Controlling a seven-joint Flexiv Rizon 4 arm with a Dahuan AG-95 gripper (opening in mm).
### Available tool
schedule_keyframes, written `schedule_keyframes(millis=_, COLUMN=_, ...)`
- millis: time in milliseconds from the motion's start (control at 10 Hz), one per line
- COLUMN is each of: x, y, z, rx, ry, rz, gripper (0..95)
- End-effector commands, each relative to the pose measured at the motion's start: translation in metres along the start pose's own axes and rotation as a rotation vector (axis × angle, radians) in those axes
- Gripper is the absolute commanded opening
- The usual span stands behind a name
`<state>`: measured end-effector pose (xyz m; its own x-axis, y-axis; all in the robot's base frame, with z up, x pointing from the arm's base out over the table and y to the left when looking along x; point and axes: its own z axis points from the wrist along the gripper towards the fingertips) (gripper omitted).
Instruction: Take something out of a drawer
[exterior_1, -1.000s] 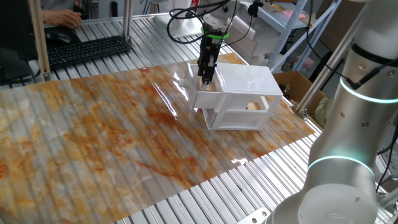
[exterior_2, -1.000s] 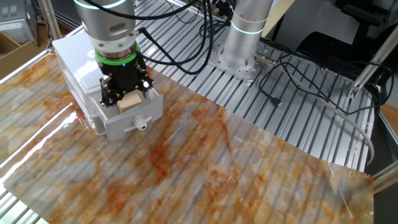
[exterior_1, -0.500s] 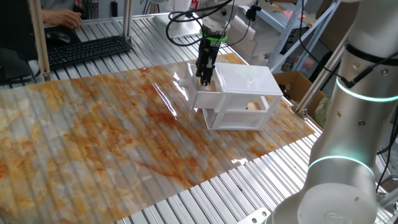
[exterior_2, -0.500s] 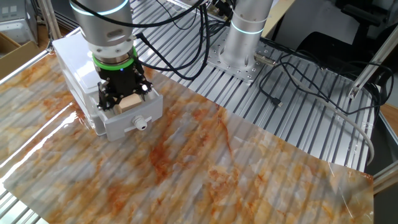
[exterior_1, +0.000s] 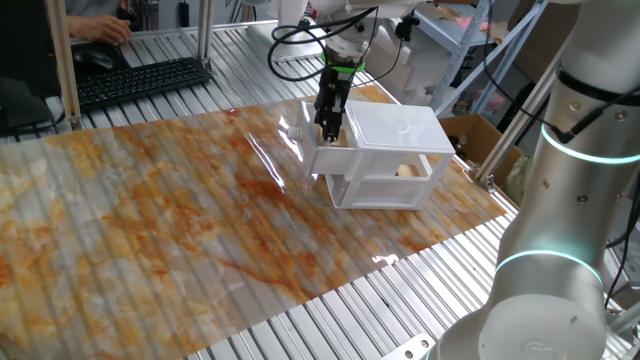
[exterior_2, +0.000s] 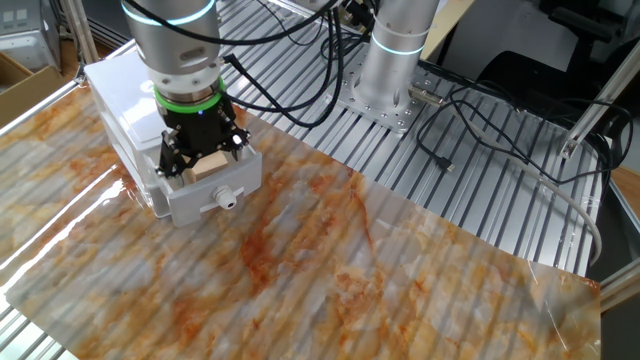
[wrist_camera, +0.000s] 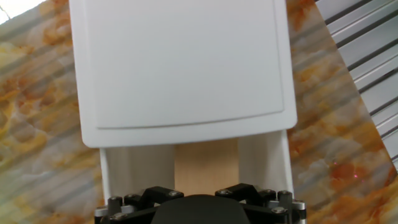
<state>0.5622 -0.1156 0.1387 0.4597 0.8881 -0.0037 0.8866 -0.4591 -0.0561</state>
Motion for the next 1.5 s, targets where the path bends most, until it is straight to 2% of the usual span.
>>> schedule_keyframes(millis=100, x=-0.001, y=0.000, z=0.000, rx=0.000, ry=0.005, rz=0.001, gripper=95.0)
schedule_keyframes(millis=200, x=-0.001, y=0.000, z=0.000, rx=-0.002, ry=0.005, rz=0.003, gripper=76.0)
schedule_keyframes(millis=400, x=-0.002, y=-0.001, z=-0.004, rx=0.001, ry=0.013, rz=0.006, gripper=76.0)
schedule_keyframes(millis=600, x=-0.002, y=-0.003, z=-0.002, rx=-0.001, ry=0.013, rz=0.003, gripper=76.0)
schedule_keyframes(millis=700, x=-0.002, y=-0.005, z=0.000, rx=-0.008, ry=0.017, rz=0.002, gripper=95.0)
schedule_keyframes(millis=1100, x=-0.001, y=-0.009, z=0.006, rx=-0.015, ry=0.022, rz=-0.004, gripper=95.0)
schedule_keyframes(millis=1200, x=0.000, y=-0.009, z=0.006, rx=-0.016, ry=0.021, rz=-0.003, gripper=76.0)
schedule_keyframes(millis=1500, x=-0.001, y=-0.008, z=0.006, rx=-0.015, ry=0.029, rz=-0.009, gripper=76.0)
